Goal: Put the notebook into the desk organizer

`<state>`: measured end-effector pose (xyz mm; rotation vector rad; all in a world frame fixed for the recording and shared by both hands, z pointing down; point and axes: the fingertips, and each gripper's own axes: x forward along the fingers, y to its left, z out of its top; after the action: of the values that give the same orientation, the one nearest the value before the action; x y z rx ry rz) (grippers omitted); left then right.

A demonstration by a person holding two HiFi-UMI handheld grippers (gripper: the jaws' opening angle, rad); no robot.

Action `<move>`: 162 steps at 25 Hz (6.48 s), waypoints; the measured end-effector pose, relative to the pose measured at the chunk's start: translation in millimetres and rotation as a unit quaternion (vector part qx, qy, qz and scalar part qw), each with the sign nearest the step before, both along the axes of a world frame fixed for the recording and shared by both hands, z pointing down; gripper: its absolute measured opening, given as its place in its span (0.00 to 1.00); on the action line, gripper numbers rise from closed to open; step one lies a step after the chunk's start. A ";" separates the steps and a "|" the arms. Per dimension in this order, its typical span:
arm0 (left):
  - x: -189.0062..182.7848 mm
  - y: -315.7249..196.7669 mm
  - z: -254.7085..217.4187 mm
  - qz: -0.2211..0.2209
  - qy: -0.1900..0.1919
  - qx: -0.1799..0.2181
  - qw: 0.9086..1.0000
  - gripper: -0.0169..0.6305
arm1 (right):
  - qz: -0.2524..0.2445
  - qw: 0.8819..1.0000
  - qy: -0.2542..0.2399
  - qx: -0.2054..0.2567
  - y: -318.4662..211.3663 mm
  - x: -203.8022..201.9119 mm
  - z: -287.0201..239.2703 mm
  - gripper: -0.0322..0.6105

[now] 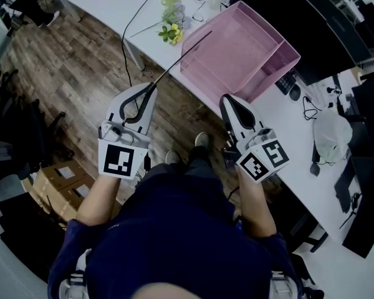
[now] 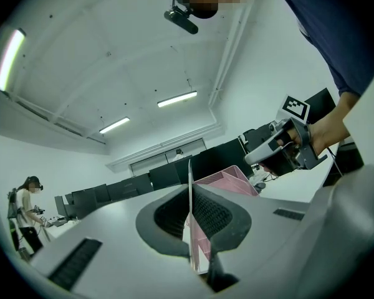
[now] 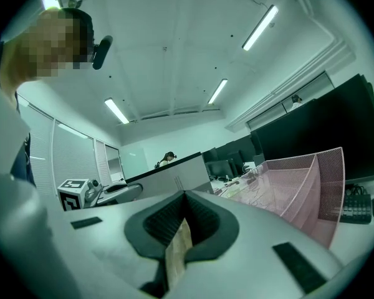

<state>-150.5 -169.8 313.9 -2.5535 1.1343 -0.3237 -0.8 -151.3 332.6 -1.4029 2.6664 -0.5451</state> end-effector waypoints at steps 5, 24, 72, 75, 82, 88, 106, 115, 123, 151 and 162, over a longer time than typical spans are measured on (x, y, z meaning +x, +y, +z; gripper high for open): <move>14.6 -10.6 0.8 0.000 -0.008 0.002 1.000 0.08 | -0.006 1.000 -0.005 0.002 -12.7 11.7 -0.6 0.06; 76.5 -66.3 10.2 -0.020 -0.029 -0.004 0.999 0.08 | -0.042 0.999 -0.022 -0.001 -82.5 68.9 3.6 0.06; 142.3 -65.5 81.6 0.061 -0.070 -0.055 0.994 0.08 | -0.016 0.999 -0.032 -0.037 -85.0 105.4 32.1 0.06; 145.9 -61.9 90.8 0.067 -0.082 -0.063 0.992 0.08 | -0.013 0.998 -0.034 -0.041 -82.1 106.6 35.5 0.06; 156.2 -53.6 113.1 0.086 -0.123 -0.061 0.987 0.08 | -0.006 0.998 -0.040 -0.049 -75.2 111.3 43.9 0.06; 164.0 -51.2 126.8 0.091 -0.139 -0.065 0.984 0.08 | -0.001 0.998 -0.044 -0.054 -71.8 117.8 49.5 0.06; 178.7 -49.9 149.2 0.107 -0.167 -0.077 0.977 0.14 | 0.006 0.996 -0.055 -0.062 -71.3 133.0 60.6 0.06; 179.9 -45.6 148.3 0.117 -0.162 -0.090 0.976 0.20 | 0.002 0.996 -0.057 -0.063 -70.6 131.1 61.0 0.06; 182.3 -37.3 154.2 0.129 -0.163 -0.104 0.973 0.29 | 0.002 0.996 -0.056 -0.063 -65.7 129.8 60.9 0.06; 154.8 -21.9 114.0 0.106 -0.106 -0.085 0.985 0.39 | 0.000 0.999 -0.040 -0.035 -41.3 105.4 32.3 0.06; 133.2 -29.0 85.8 0.078 -0.063 -0.071 0.992 0.31 | 0.002 0.999 -0.032 -0.023 -32.0 93.4 18.9 0.06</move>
<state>-17.3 -198.8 399.7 -2.6820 0.8907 -0.5353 92.6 -183.4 351.5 -1.3782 2.6153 -0.6444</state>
